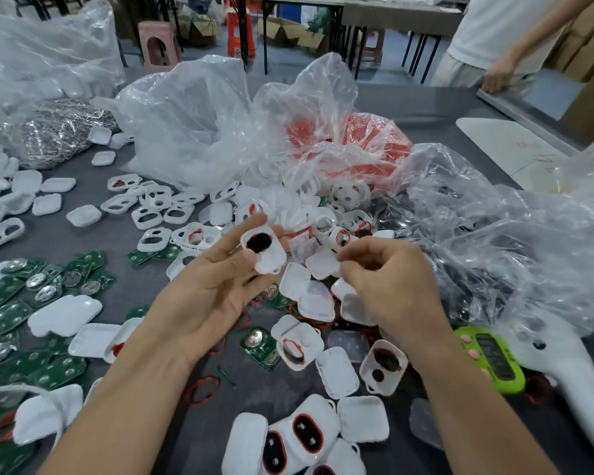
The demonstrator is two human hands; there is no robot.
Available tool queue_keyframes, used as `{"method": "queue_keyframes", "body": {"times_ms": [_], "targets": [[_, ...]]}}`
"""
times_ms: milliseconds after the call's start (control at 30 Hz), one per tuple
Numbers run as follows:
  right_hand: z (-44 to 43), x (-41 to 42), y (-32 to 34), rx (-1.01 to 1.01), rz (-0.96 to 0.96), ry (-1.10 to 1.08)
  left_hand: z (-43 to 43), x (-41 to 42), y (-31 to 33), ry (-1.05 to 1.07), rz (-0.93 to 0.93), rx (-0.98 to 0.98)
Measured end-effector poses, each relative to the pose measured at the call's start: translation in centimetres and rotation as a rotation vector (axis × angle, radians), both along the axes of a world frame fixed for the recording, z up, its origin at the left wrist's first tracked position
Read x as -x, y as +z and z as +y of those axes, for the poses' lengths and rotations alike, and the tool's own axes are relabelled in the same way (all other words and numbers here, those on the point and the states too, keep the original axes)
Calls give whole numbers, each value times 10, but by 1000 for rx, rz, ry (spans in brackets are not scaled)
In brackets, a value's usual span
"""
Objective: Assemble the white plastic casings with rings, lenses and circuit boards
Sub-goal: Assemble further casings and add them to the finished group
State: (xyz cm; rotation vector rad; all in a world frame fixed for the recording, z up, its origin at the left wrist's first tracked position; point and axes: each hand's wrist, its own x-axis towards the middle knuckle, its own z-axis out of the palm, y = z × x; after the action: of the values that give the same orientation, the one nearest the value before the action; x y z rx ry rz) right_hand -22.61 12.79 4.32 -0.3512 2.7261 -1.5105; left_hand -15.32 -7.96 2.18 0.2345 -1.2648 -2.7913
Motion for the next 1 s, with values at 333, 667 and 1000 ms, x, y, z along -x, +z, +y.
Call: {"method": "queue_keyframes", "body": {"times_ms": [333,667,1000], "targets": [[-5,-9,-1,-298,33,281,-7,-2,-1,33,-6,11],[-4,-3,-1,335,-221,96,-3,-2,2,-21,-41,37],[-2,-2,5,464,-294,29,5,-2,1,-136,-59,61]]}}
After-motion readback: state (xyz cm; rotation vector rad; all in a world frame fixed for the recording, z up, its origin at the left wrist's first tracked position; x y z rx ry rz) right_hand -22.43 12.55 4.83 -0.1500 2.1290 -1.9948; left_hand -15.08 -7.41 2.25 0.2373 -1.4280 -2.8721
